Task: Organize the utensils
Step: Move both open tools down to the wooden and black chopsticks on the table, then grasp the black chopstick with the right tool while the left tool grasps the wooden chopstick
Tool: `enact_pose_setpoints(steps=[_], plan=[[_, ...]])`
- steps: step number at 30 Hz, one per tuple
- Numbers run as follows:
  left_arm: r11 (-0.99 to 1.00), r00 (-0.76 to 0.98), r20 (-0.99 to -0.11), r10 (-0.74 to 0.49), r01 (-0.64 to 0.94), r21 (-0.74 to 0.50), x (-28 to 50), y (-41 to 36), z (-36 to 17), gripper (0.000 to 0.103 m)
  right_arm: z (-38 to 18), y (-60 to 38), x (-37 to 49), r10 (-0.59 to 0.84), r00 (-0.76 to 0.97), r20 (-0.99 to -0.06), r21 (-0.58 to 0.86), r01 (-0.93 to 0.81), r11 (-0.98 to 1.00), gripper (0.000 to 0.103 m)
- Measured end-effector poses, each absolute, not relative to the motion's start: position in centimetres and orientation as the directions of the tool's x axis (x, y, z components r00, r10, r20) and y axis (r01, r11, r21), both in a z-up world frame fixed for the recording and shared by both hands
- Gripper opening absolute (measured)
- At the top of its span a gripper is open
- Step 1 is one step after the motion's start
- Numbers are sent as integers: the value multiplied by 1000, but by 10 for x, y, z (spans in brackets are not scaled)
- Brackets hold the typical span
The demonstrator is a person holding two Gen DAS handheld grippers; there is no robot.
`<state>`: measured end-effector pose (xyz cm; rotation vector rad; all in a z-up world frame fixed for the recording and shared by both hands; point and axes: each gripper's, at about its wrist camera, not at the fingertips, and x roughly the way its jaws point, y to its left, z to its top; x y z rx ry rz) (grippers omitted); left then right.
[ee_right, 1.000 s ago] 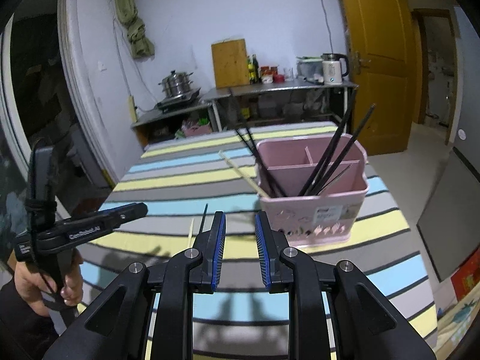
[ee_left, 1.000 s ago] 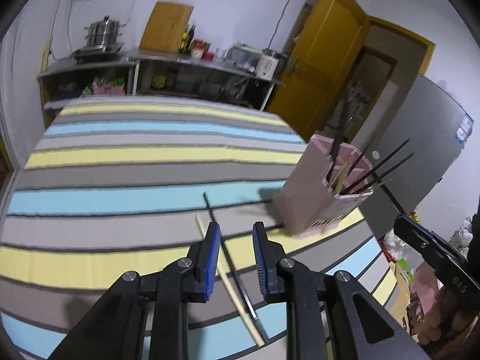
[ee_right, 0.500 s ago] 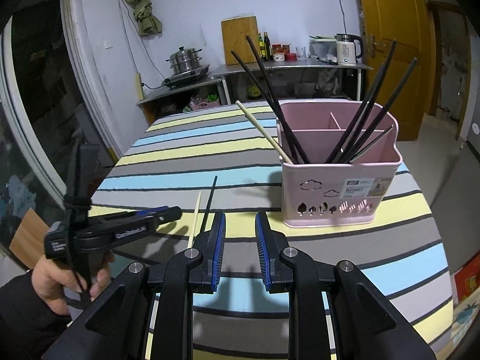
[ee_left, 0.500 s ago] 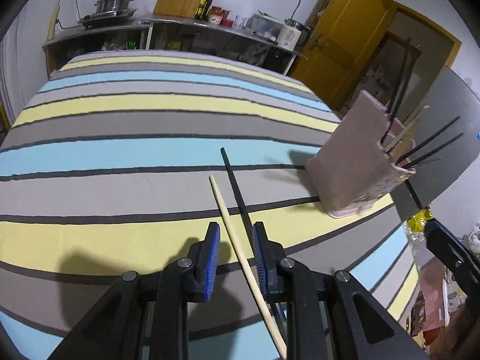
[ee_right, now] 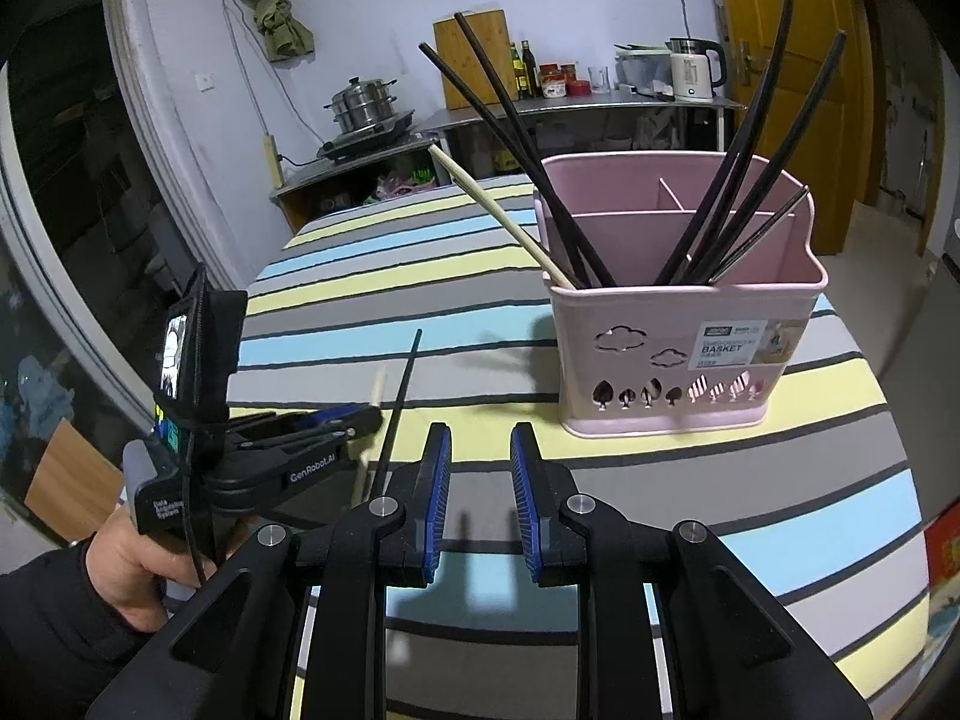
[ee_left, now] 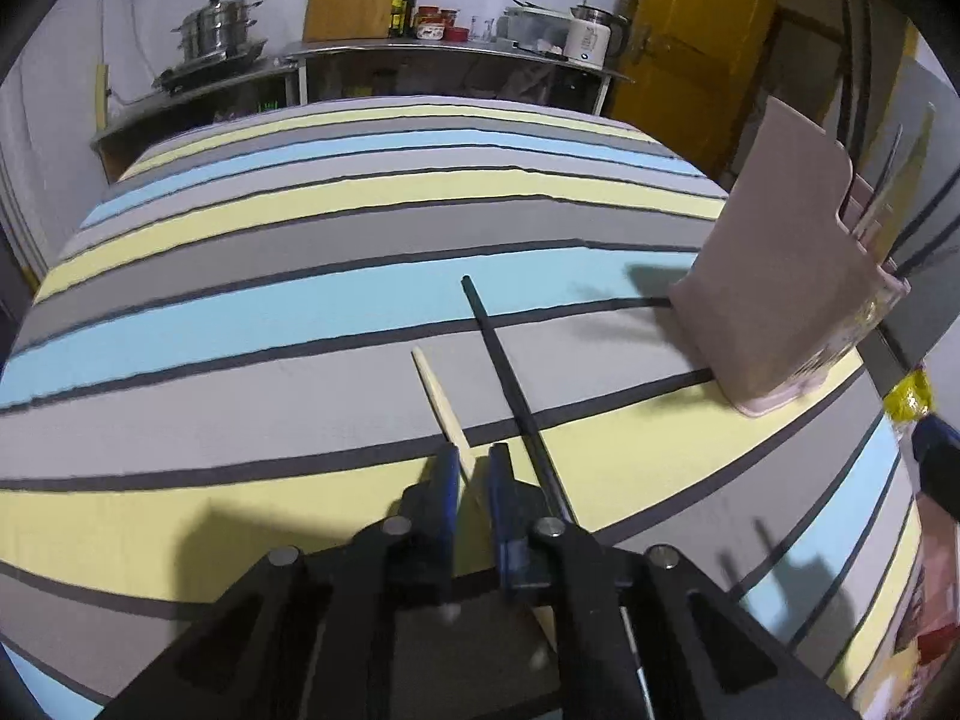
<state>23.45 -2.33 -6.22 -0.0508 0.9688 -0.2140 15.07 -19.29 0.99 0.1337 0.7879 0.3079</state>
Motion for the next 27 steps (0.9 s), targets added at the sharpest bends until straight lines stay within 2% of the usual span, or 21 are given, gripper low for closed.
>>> enact_pose_setpoints(steps=[8, 19, 27], plan=[[979, 542, -819, -189, 163, -118, 223, 12, -61, 6, 6, -182, 153, 341, 644, -684, 236, -247, 940, 21], [987, 555, -819, -148, 27, -160, 208, 85, -61, 6, -23, -139, 179, 381, 566, -731, 246, -303, 921, 21], [981, 550, -821, -154, -14, -193, 213, 101, -59, 7, -45, -120, 207, 374, 522, -767, 237, -312, 920, 21]])
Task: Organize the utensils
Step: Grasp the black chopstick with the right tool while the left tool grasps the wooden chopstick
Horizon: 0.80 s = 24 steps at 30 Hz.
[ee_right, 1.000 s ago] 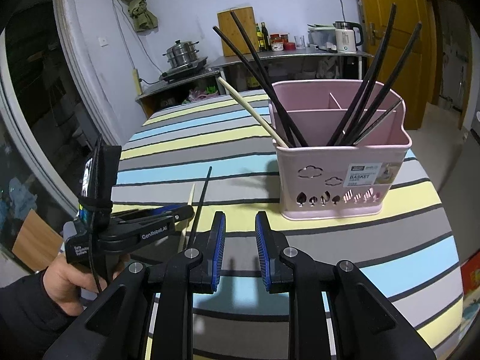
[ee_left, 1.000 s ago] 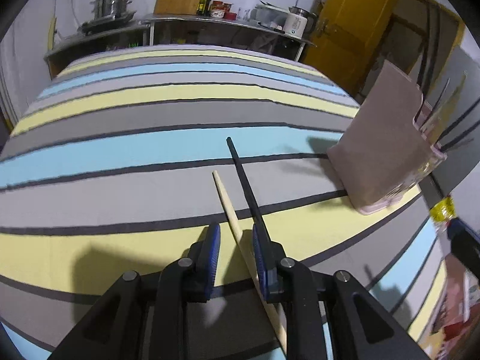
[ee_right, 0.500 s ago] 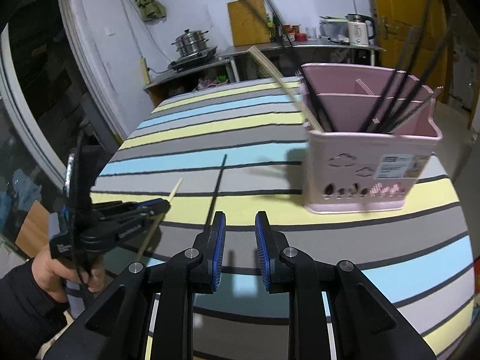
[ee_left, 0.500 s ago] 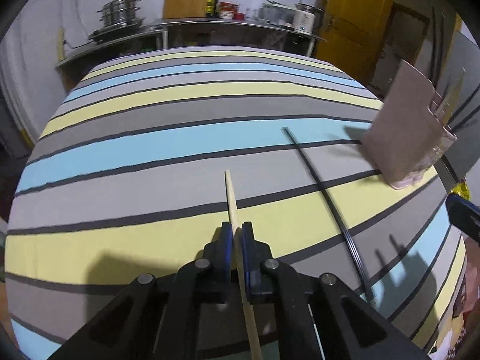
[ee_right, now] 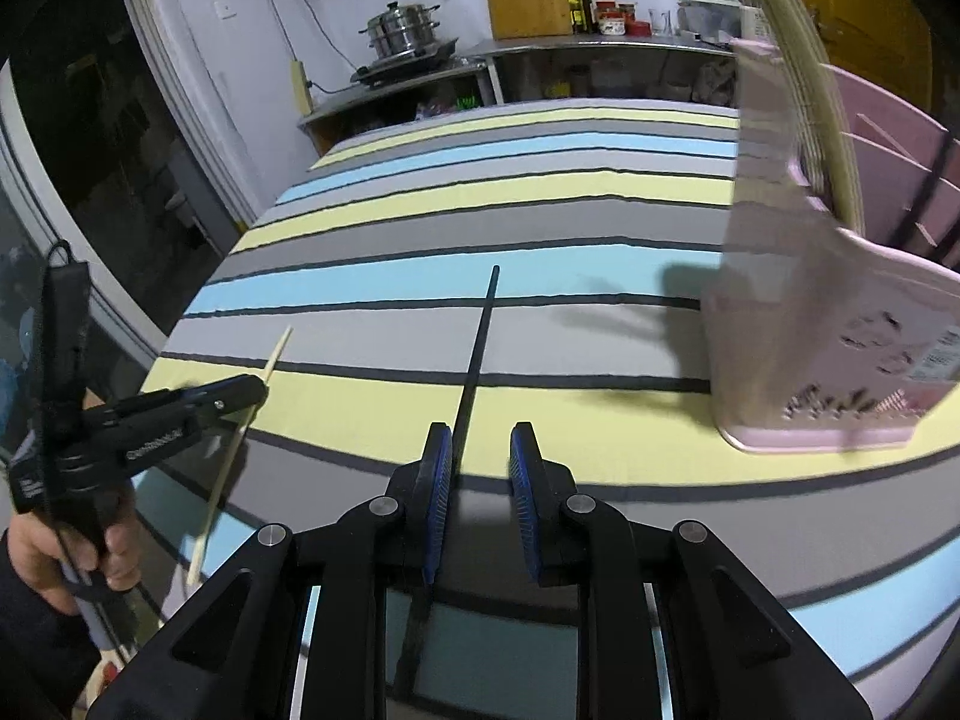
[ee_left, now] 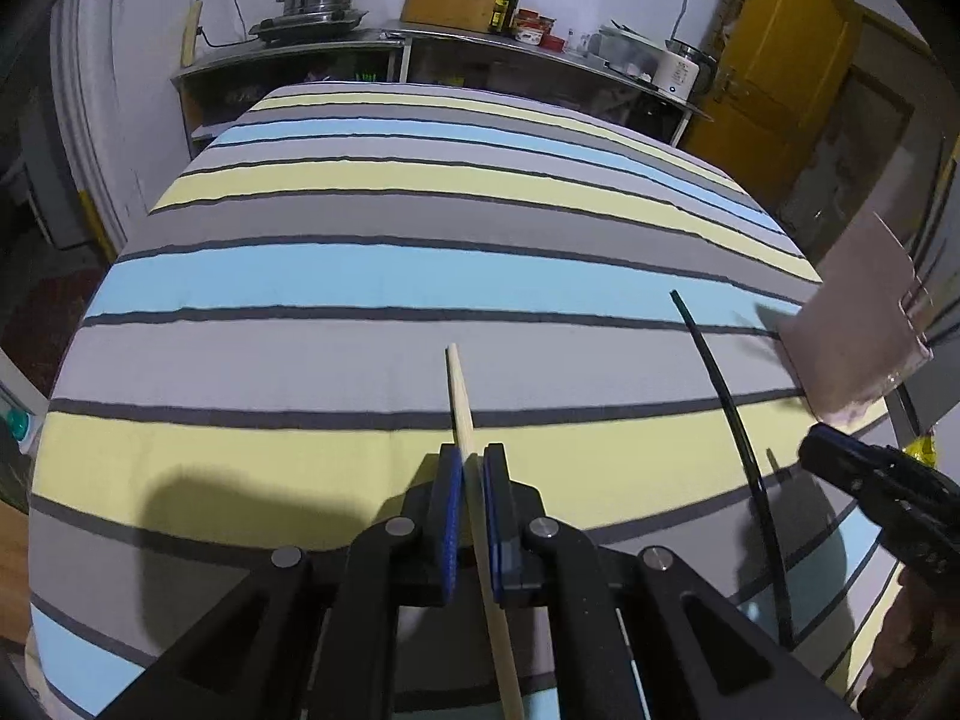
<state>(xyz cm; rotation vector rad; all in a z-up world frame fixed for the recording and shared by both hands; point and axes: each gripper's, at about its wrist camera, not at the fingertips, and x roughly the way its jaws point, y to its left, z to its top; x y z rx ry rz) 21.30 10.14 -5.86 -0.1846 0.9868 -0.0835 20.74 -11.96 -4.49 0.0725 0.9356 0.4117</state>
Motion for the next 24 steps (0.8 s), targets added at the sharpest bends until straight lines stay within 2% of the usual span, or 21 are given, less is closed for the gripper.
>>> enact_pose_setpoints(steps=[24], plan=[[996, 534, -841, -89, 51, -73, 243, 87, -61, 7, -66, -92, 253, 301, 482, -823, 164, -307, 938, 21]])
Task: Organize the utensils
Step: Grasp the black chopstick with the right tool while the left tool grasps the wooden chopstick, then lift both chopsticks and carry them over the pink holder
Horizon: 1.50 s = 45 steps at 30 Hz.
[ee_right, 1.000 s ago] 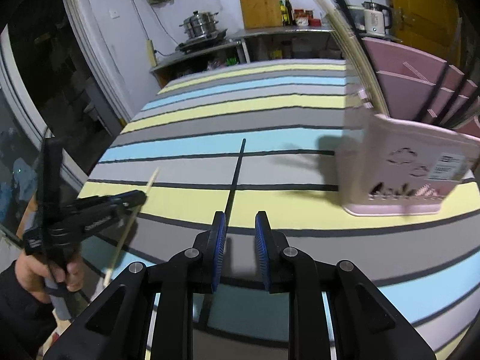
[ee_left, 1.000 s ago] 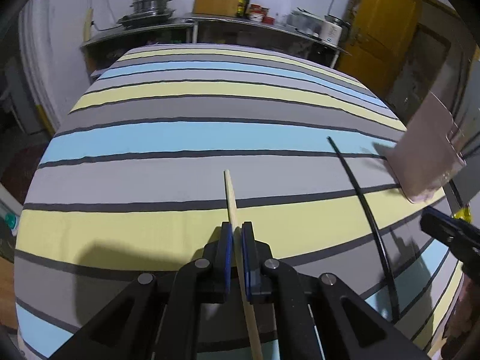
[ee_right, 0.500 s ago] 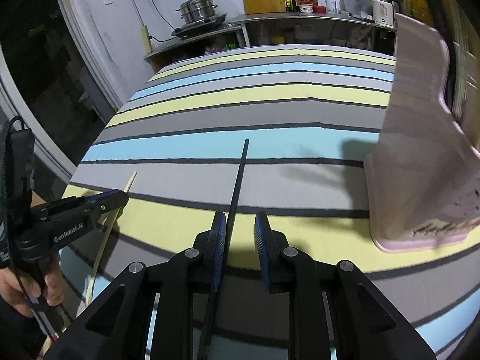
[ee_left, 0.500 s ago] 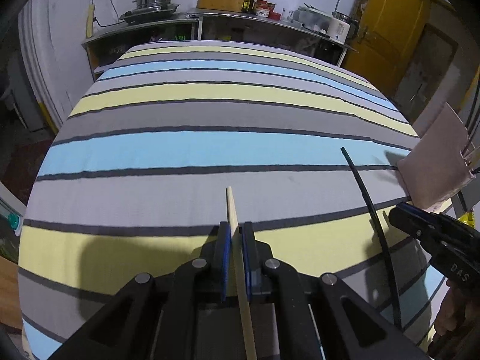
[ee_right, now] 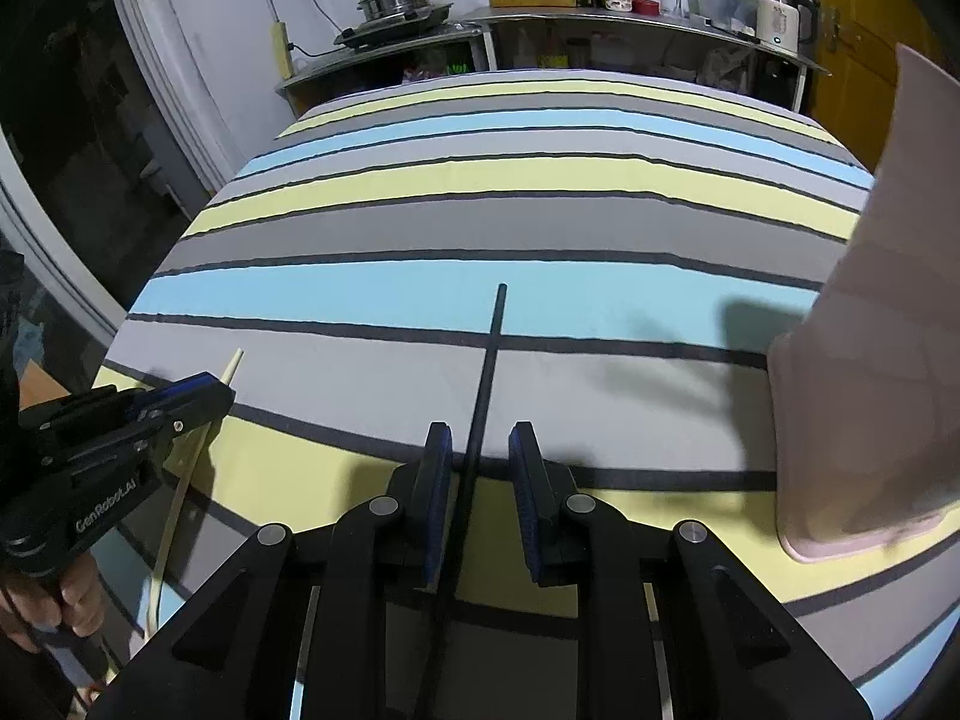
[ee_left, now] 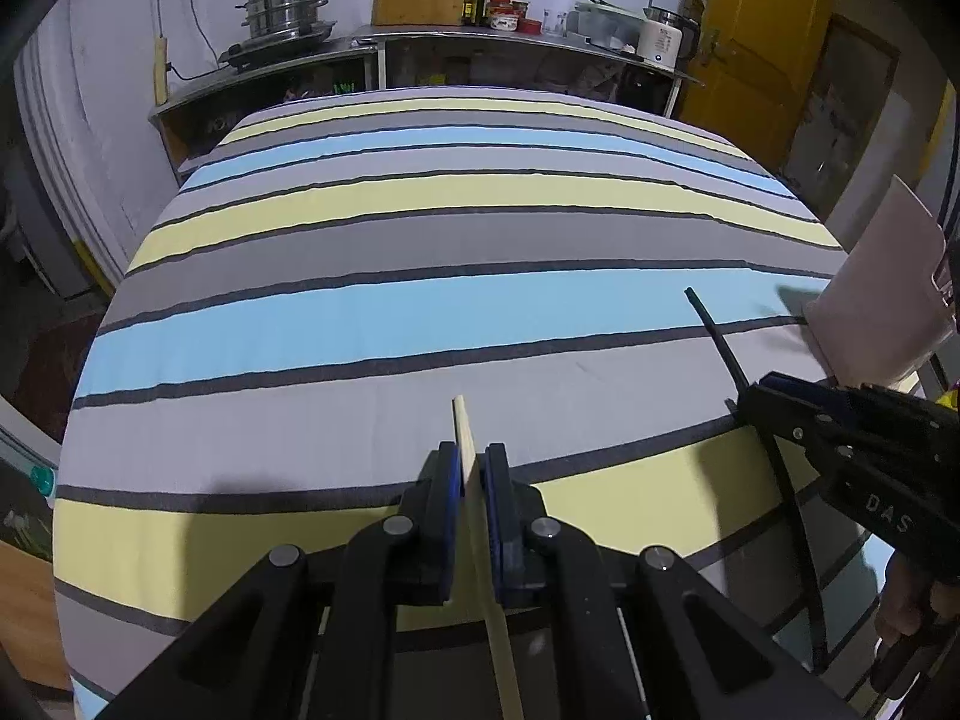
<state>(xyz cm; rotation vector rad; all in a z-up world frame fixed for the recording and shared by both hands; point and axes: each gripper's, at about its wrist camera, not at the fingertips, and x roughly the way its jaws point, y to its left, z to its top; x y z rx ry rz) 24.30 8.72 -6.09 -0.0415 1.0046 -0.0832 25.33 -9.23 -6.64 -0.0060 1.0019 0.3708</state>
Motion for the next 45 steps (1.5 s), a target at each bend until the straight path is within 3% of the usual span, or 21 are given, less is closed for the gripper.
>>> enact_pose_setpoints(steps=[5, 8, 18, 35, 45], plan=[[997, 539, -839, -72, 51, -54, 242, 85, -61, 7, -66, -82, 256, 246, 480, -842, 86, -330, 940, 20], [998, 540, -839, -62, 45, -45, 242, 83, -61, 6, -66, -77, 259, 224, 486, -845, 58, -333, 941, 8], [994, 553, -827, -102, 29, -104, 236, 93, -46, 5, -44, -85, 250, 318, 491, -811, 151, -350, 925, 6], [975, 694, -686, -221, 128, -184, 188, 80, 57, 5, 39, -104, 199, 402, 617, -677, 207, -364, 908, 6], [958, 704, -652, -282, 176, -225, 188, 70, 81, 5, 61, -127, 181, 392, 659, -641, 221, -331, 917, 6]])
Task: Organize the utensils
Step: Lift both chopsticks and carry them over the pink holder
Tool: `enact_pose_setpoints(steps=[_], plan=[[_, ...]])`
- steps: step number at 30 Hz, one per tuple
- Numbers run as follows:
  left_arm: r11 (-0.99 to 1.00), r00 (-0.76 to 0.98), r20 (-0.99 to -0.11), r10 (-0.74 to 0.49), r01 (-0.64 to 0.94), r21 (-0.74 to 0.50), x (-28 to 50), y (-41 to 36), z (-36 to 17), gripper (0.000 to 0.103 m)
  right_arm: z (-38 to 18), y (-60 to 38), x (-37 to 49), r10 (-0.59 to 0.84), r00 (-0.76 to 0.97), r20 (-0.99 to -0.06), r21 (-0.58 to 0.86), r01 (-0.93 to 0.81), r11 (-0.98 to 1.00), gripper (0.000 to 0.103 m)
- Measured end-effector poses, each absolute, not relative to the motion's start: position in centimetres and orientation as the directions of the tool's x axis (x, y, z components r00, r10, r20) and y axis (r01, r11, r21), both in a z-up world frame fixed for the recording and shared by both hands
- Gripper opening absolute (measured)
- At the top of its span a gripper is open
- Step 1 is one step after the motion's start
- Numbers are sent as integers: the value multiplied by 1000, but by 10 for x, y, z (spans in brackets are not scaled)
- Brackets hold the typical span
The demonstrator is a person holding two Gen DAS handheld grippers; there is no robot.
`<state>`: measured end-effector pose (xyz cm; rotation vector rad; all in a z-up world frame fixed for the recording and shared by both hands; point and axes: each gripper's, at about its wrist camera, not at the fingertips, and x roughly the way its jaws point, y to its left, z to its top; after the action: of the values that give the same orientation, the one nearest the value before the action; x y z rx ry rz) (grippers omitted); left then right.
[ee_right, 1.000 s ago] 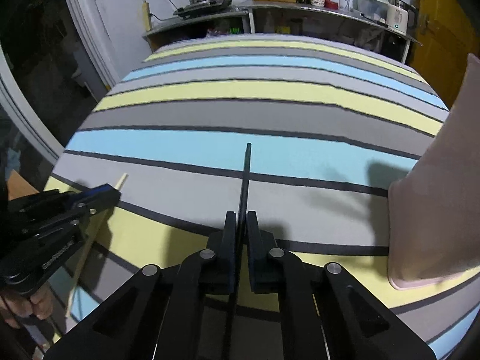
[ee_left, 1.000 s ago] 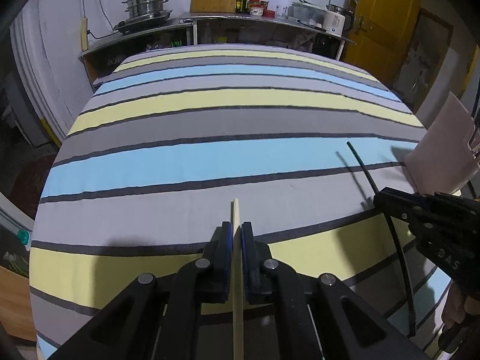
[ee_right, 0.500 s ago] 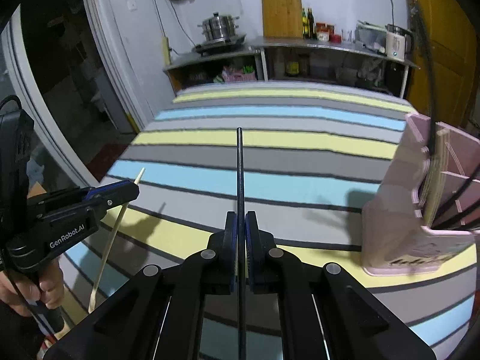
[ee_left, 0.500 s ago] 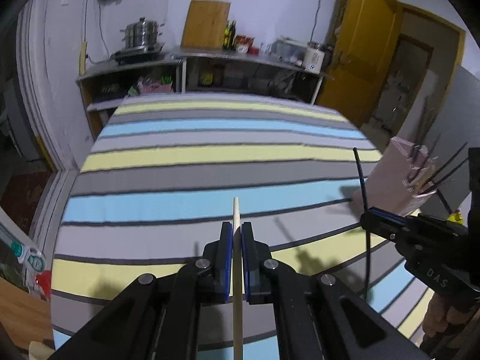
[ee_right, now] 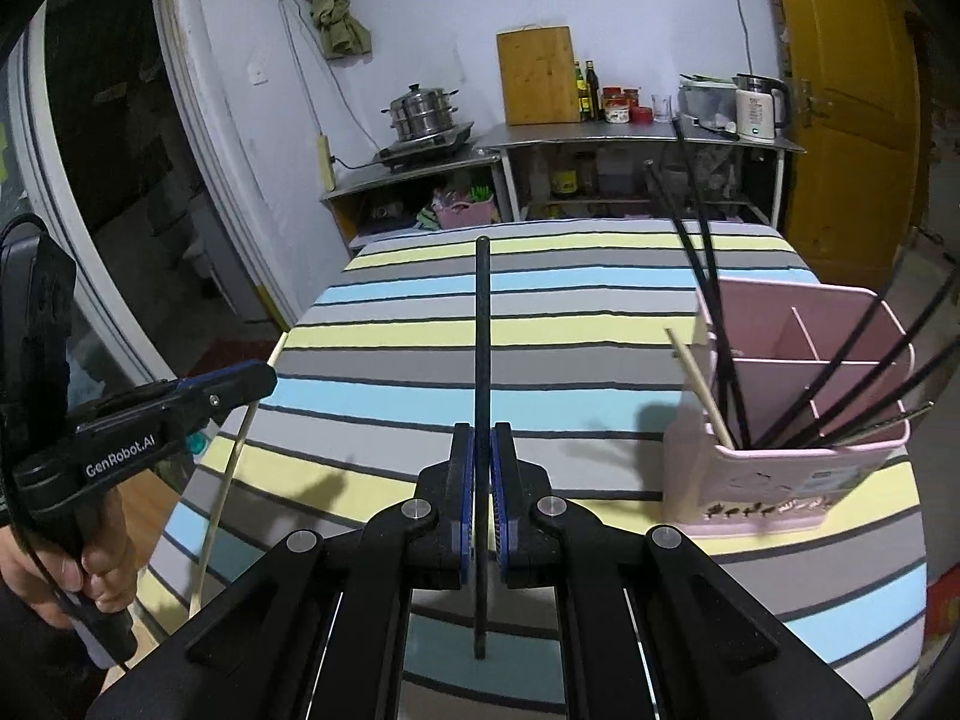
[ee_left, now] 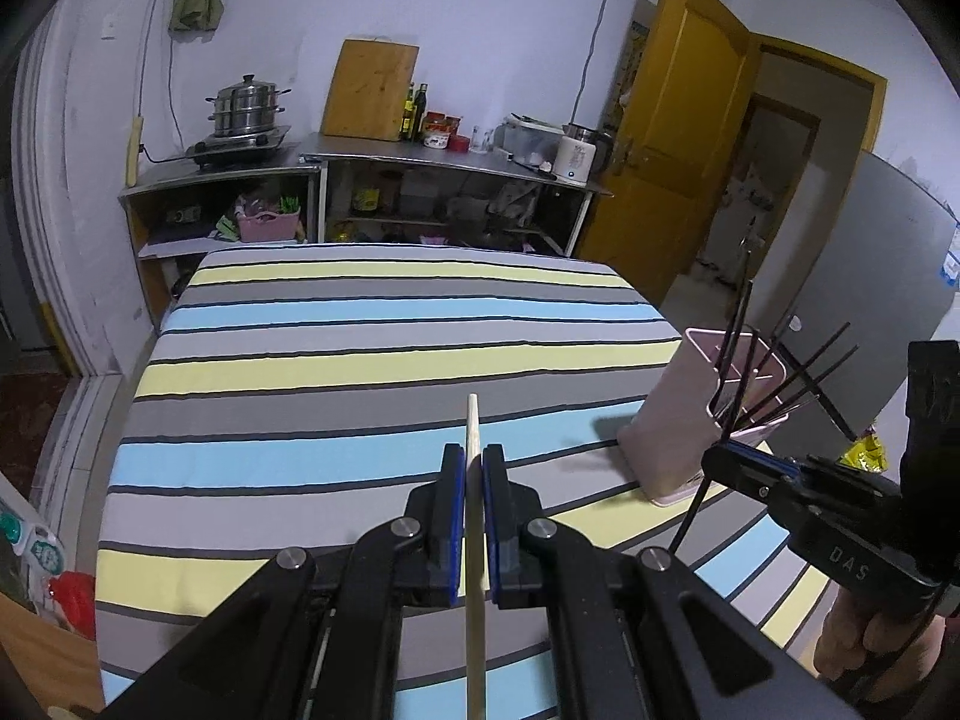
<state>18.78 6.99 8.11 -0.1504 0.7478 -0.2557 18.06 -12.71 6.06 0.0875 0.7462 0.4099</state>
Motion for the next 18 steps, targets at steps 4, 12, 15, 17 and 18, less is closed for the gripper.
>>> enact_pose_setpoints(steps=[4, 12, 15, 17, 18], plan=[[952, 677, -672, -301, 170, -255, 195, 71, 73, 6, 60, -129, 179, 390, 660, -642, 222, -327, 919, 6], [951, 629, -717, -300, 141, -274, 202, 75, 49, 6, 60, -127, 179, 391, 659, -642, 222, -328, 918, 6], [952, 639, -710, -298, 145, -270, 201, 75, 54, 5, 61, -129, 178, 391, 658, -644, 222, -328, 918, 6], [950, 650, -696, -304, 153, -272, 199, 75, 64, 5, 62, -128, 178, 392, 661, -640, 223, -330, 918, 6], [949, 657, -689, -307, 156, -274, 198, 76, 69, 5, 62, -129, 178, 394, 662, -638, 223, -330, 917, 6]])
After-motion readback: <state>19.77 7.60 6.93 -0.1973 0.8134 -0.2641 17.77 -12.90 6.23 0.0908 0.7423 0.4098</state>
